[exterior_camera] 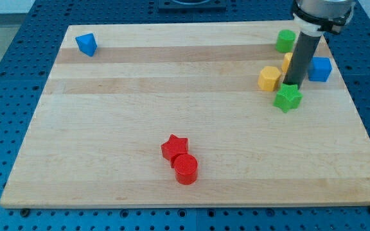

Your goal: Place the blue cube horizontally to the left of the yellow heart

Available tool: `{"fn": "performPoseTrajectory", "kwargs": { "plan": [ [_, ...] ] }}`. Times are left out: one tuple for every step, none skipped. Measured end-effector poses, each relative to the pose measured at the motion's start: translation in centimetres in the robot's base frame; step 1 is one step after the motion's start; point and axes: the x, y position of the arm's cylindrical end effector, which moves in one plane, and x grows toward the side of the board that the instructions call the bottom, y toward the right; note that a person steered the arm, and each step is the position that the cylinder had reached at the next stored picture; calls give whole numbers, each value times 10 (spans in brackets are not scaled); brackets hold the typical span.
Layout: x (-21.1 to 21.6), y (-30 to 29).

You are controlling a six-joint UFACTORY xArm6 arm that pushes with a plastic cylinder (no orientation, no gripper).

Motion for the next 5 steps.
{"fn": "performPoseTrajectory", "kwargs": {
  "plan": [
    [10, 7],
    [47, 45],
    [79, 83],
    [78, 83],
    [-6, 84]
  ]
}}
